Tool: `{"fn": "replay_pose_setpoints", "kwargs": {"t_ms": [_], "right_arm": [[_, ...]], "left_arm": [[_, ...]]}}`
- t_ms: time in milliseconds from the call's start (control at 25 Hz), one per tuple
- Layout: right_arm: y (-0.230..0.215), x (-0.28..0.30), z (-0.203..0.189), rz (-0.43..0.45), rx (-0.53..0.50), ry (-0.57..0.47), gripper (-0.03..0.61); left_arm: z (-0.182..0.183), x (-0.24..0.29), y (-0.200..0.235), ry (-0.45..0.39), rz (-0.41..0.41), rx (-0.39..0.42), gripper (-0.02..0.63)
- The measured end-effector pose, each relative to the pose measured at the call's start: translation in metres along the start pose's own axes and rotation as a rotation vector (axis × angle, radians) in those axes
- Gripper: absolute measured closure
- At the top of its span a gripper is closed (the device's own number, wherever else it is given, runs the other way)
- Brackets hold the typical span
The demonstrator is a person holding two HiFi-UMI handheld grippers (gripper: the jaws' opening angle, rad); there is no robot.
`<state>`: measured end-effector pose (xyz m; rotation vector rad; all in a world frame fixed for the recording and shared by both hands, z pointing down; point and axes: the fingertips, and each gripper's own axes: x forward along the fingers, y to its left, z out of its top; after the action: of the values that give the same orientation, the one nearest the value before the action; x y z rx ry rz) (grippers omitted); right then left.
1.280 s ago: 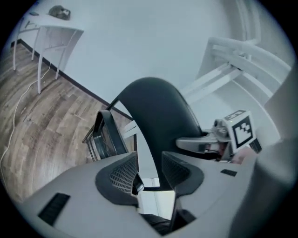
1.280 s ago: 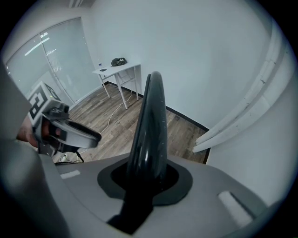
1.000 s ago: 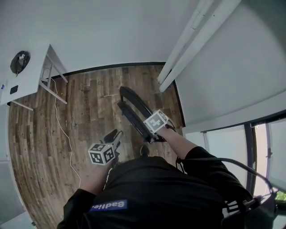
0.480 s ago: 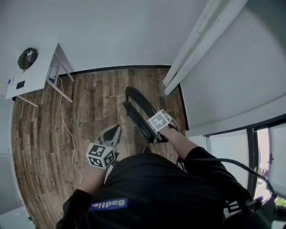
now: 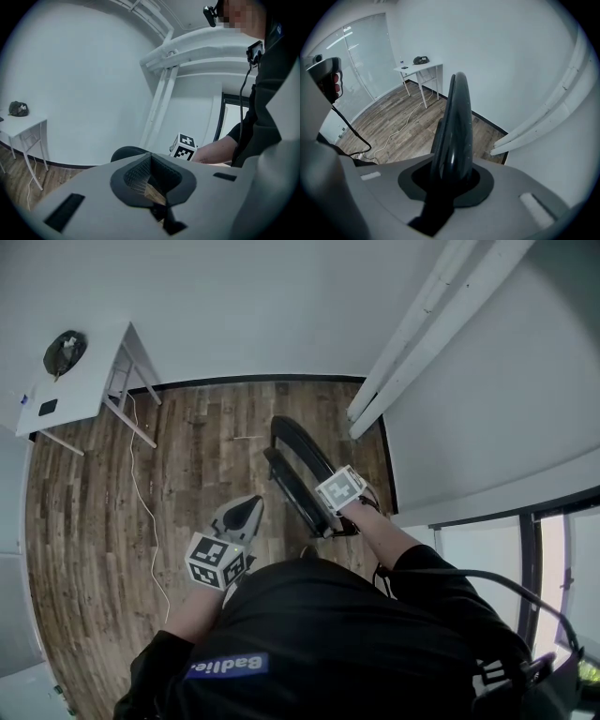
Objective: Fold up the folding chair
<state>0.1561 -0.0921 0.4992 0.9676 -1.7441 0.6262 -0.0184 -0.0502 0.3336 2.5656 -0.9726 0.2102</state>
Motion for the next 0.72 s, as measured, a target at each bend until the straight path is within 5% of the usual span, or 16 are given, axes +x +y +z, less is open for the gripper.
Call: {"fn": "replay_pose_setpoints", "kwargs": {"t_ms": [720], "right_arm": [[-0.012,0.001,-0.003,-0.018,-0.016,0.016,0.508]], "left_arm": [[-0.002,0.0,-0.003,0.01,0.001,-0.014,0.609]]}}
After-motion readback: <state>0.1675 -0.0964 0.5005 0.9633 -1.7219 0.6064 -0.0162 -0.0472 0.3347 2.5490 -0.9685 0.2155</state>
